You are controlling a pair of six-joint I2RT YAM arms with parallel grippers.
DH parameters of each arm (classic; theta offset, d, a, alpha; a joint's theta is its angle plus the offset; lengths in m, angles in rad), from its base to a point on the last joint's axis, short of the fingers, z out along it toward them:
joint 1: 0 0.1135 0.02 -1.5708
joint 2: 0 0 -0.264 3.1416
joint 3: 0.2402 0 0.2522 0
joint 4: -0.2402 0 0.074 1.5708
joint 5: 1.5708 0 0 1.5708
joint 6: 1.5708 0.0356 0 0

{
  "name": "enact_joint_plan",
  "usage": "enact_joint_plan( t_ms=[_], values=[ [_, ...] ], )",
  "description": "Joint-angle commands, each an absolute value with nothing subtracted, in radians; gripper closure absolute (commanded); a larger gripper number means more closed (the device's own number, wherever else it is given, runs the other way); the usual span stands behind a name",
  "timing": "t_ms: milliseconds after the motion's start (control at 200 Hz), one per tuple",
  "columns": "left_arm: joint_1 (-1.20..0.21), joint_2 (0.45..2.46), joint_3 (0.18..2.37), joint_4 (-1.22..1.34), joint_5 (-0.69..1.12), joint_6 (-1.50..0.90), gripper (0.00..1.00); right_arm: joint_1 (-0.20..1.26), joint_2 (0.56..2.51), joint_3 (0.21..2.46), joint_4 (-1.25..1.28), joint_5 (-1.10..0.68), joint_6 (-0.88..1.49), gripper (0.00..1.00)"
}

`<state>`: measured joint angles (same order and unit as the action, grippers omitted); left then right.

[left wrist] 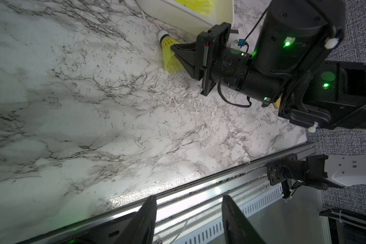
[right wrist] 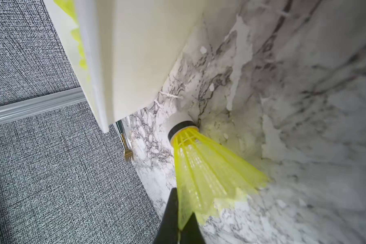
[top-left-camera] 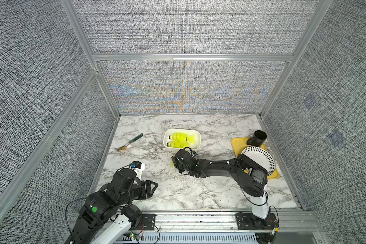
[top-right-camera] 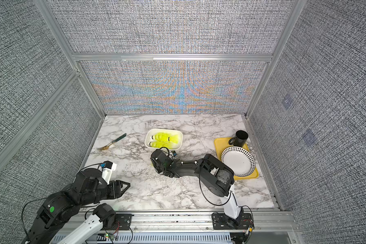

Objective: Put the shuttlecocks into the storage box
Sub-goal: Pick up the shuttlecock at the center of the board.

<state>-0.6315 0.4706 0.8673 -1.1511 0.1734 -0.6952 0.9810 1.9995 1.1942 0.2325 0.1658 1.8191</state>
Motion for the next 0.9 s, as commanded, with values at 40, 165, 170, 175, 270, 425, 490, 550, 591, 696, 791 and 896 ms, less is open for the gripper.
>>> enact_joint_plan(
  t_ms=[40,165,170,175,270,425,490,550,591,696,791,896],
  values=[
    [-0.632,0.479,0.861,-1.112,0.186,-0.696,0.47,0.978,1.962,1.226,0.103,0.121,1.714,1.00],
    [-0.630,0.490,0.858,-1.089,0.190,-0.701,0.47,0.967,1.925,1.256,0.018,0.083,1.620,1.00],
    [-0.630,0.491,0.858,-1.088,0.191,-0.701,0.47,0.967,1.924,1.257,0.014,0.080,1.614,1.00],
    [-0.631,0.492,0.858,-1.088,0.191,-0.701,0.47,0.965,1.923,1.259,0.009,0.077,1.609,1.00],
    [-0.632,0.506,0.858,-1.067,0.195,-0.704,0.47,0.956,1.901,1.306,-0.060,0.039,1.477,1.00],
    [-0.632,0.538,0.857,-1.016,0.206,-0.713,0.47,0.941,1.884,1.447,-0.258,-0.005,1.213,1.00],
    [-0.631,0.554,0.854,-0.986,0.210,-0.718,0.47,0.929,1.880,1.506,-0.346,-0.015,1.104,1.00],
    [-0.632,0.573,0.849,-0.953,0.215,-0.722,0.47,0.914,1.871,1.547,-0.416,-0.020,1.011,1.00],
    [-0.631,0.590,0.846,-0.928,0.221,-0.725,0.47,0.902,1.861,1.559,-0.441,-0.029,0.941,1.00],
    [-0.632,0.648,0.849,-0.867,0.231,-0.721,0.47,0.853,1.841,1.587,-0.522,-0.057,0.812,1.00],
    [-0.631,0.711,0.872,-0.822,0.230,-0.707,0.47,0.808,1.823,1.610,-0.597,-0.057,0.701,1.00],
    [-0.631,0.776,0.895,-0.769,0.235,-0.704,0.47,0.756,1.823,1.637,-0.671,-0.062,0.585,1.00]
  ],
)
